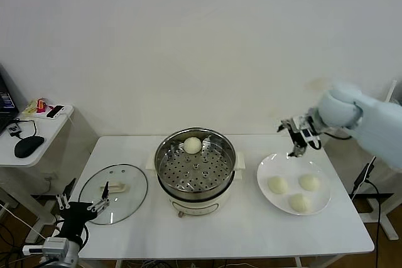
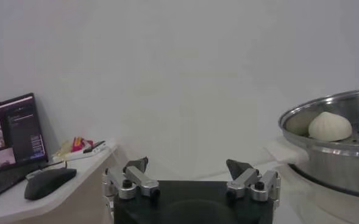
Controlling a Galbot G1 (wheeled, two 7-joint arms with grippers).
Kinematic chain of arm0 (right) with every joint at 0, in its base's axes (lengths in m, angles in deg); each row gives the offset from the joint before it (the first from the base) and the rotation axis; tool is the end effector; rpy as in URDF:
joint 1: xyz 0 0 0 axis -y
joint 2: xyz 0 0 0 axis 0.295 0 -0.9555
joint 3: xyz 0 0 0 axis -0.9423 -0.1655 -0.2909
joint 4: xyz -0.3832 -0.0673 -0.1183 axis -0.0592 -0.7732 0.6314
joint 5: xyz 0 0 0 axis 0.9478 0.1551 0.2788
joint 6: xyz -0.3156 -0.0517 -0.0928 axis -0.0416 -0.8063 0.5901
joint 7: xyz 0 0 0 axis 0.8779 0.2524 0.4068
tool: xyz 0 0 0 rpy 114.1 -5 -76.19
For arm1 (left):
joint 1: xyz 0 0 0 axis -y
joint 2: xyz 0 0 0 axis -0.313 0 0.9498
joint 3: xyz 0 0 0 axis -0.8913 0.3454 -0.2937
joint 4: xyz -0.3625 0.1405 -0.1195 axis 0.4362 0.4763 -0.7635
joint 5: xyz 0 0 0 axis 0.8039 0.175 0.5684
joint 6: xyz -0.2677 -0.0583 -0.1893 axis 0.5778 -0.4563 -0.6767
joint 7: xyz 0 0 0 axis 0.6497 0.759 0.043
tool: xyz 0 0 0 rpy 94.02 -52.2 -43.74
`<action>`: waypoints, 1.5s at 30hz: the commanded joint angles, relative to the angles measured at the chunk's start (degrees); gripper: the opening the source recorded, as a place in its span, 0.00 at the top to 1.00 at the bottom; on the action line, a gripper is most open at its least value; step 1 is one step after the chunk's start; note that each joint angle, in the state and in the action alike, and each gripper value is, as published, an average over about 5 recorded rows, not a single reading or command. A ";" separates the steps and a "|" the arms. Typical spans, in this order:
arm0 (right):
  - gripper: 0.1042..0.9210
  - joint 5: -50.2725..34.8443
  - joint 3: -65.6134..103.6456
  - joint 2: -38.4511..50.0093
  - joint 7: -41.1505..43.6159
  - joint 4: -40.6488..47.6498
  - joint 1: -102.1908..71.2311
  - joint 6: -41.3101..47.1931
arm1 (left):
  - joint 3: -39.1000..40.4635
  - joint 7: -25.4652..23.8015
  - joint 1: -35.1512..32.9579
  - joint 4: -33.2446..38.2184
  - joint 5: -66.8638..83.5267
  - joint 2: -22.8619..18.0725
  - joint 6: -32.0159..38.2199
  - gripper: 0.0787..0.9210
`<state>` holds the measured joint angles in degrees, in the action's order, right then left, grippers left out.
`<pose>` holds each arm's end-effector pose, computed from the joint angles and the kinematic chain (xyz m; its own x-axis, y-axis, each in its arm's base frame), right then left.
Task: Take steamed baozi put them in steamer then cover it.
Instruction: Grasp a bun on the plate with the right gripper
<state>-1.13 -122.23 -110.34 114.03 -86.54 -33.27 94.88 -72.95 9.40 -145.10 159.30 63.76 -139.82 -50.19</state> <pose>0.4869 -0.2005 -0.1037 -0.3532 -0.1280 0.9267 -0.9127 -0.1706 -0.3714 0.1037 0.1340 -0.3057 -0.9902 -0.0974 0.0996 -0.0640 0.9531 0.2959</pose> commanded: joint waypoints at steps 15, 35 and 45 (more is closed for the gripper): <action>0.12 7.99 15.38 -12.56 2.49 17.51 -21.31 -2.57 | -1.98 0.23 -0.82 -0.10 0.14 -0.15 0.14 0.12; 0.12 11.38 14.49 -17.34 2.99 22.62 -21.25 -1.67 | -2.59 0.10 -0.84 -0.98 0.11 -0.51 0.12 0.12; 0.28 11.73 14.92 -17.42 2.70 23.22 -21.25 -1.34 | -2.57 0.11 -0.91 -0.94 0.09 -0.79 0.11 0.12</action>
<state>10.01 -107.61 -126.89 116.91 -64.54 -54.17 93.49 -75.52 9.50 -146.00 158.37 63.87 -140.64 -50.08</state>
